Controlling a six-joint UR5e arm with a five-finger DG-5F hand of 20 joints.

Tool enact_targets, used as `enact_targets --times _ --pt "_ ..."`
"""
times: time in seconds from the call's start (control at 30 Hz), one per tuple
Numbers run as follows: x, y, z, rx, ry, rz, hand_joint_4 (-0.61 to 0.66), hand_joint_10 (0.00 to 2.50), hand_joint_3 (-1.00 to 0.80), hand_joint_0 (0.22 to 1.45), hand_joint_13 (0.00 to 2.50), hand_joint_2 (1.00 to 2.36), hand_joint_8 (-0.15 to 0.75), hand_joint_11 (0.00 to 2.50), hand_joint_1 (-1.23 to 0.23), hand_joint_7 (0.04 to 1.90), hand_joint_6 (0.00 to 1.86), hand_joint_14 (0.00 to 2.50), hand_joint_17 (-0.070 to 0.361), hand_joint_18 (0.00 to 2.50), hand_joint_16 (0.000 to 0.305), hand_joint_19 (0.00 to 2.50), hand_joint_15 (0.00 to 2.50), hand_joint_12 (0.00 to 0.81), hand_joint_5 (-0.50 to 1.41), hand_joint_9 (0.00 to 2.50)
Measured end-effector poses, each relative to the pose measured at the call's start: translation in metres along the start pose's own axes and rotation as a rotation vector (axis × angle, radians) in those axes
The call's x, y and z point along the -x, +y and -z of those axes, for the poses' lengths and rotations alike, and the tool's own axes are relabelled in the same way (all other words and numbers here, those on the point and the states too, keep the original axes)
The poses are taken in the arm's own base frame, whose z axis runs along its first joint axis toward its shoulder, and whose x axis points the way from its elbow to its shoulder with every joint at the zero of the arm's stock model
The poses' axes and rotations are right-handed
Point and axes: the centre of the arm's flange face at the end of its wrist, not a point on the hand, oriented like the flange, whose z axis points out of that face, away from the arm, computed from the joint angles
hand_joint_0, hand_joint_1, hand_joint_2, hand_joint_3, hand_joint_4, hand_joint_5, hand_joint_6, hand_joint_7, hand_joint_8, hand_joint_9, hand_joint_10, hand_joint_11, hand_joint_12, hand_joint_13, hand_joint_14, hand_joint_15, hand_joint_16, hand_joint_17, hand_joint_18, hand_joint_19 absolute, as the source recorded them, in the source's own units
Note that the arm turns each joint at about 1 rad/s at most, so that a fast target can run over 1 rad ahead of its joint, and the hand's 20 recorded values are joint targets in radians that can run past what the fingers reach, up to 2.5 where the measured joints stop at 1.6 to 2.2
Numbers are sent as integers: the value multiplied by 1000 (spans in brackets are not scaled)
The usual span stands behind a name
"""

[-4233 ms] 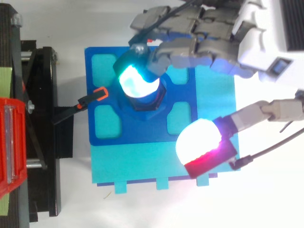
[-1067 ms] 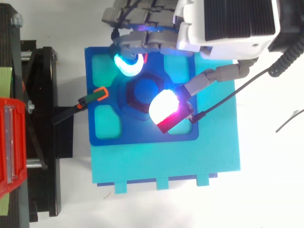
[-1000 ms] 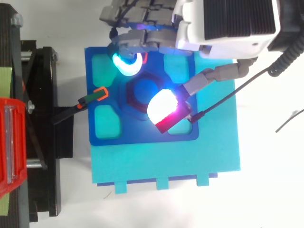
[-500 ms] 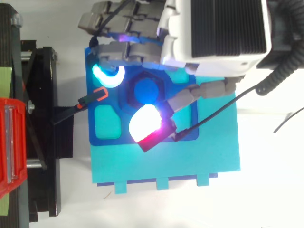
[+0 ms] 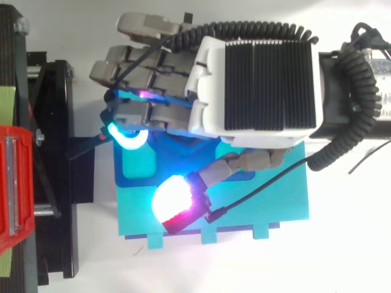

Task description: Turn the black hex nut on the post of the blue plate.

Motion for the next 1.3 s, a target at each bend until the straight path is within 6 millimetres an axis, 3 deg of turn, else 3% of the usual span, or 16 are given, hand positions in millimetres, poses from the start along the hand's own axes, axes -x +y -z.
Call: enact_targets --times 0.23,0.63,1.3 --pt "-3 8 0 -2 9 1 204 0 -500 467 310 1000 272 13 -287 1106 605 2 136 177 60 98 65 388 -206 308" --pt "-6 10 2 -2 33 2 209 0 -500 471 323 1000 269 39 -296 1063 630 2 133 186 59 89 65 383 -211 330" --pt "-4 -5 8 20 76 2 215 2 -500 475 346 1000 270 74 -302 980 680 2 130 190 58 107 78 379 -221 356"
